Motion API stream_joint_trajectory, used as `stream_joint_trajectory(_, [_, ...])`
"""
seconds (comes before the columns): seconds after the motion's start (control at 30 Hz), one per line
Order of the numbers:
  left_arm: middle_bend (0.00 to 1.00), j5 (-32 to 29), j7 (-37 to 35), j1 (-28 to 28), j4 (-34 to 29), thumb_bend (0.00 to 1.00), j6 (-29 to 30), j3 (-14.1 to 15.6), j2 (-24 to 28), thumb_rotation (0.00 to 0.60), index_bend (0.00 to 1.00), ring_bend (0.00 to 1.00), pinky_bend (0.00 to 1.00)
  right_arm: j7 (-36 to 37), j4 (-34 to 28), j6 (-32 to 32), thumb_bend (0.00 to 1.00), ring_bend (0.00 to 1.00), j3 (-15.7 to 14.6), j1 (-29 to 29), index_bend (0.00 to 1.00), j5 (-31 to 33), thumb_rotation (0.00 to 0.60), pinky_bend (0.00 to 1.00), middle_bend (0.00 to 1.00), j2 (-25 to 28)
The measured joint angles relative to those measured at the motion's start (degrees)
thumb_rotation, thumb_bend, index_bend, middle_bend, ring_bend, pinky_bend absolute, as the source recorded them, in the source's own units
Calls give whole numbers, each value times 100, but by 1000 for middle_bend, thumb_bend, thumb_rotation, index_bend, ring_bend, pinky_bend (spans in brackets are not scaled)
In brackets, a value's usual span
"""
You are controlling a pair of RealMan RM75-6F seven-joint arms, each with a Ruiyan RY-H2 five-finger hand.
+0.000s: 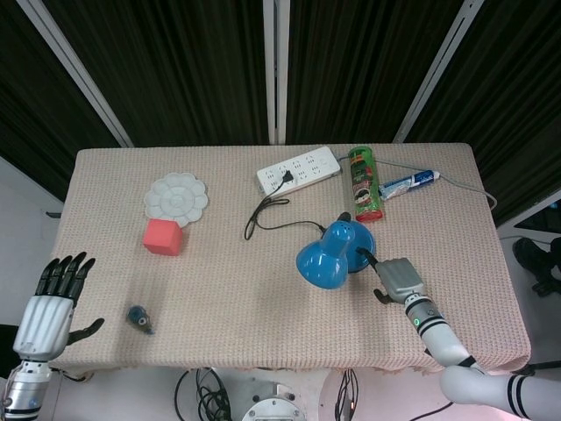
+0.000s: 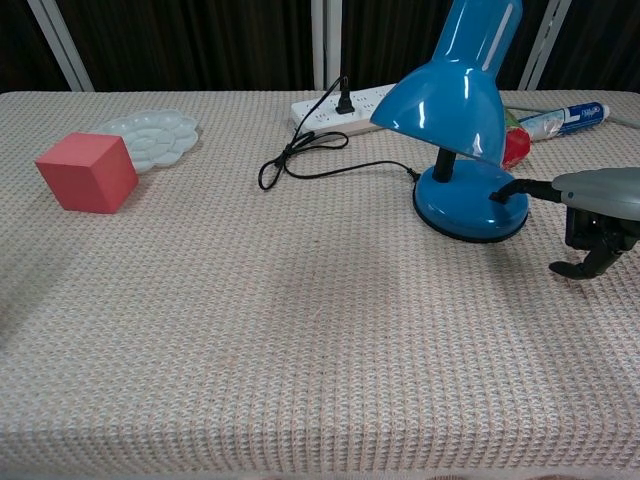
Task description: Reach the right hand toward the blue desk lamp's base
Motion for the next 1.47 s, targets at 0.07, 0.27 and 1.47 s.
stream_joint_trajectory(0.07, [0,3,-5,5,0,39,14,-3,1,600,0,0,0,13,6,5,320,923,-35,25,0,18,600,845,1000,-2])
stream_joint_trajectory(0.27, [0,-7,-3,3,6,39,-2,-7,-1,600,0,0,0,95,47,-11,320,923,-152,56,0,74,600,844,1000,-24])
stream_joint_trajectory(1.47, [0,-116,-89,-68,80,39,-127,-69,-21,600,0,0,0,1092,-84,4076,0,0,-1089,-2581,0,-3433,600,0,0,701])
